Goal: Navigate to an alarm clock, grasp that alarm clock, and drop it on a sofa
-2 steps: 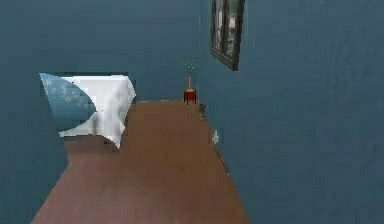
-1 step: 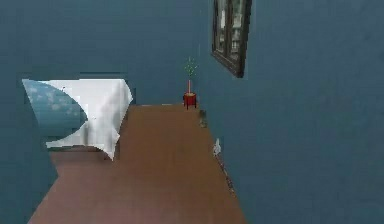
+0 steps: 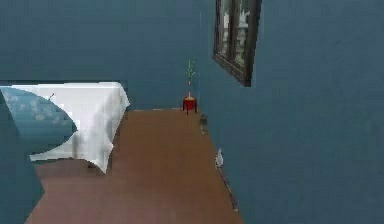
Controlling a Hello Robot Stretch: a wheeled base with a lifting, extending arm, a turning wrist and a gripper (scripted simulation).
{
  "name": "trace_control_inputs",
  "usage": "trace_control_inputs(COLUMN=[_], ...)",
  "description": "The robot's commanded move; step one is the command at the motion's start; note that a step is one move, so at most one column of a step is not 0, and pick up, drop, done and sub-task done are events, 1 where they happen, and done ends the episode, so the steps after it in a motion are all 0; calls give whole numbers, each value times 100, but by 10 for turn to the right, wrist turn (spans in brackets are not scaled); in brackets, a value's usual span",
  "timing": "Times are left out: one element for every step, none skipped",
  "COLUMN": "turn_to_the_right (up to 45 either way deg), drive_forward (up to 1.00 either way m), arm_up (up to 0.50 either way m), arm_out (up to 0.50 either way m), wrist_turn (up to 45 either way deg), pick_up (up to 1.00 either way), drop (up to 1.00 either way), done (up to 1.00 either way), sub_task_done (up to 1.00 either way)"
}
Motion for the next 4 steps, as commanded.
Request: trace_control_inputs(turn_to_the_right=[450,450,450,330], drive_forward=[0,0,0,0], arm_up=[0,0,0,0], arm_out=[0,0,0,0], wrist_turn=[0,0,0,0], pick_up=[0,0,0,0], drop=[0,0,0,0], done=[0,0,0,0], sub_task_done=[0,0,0,0])
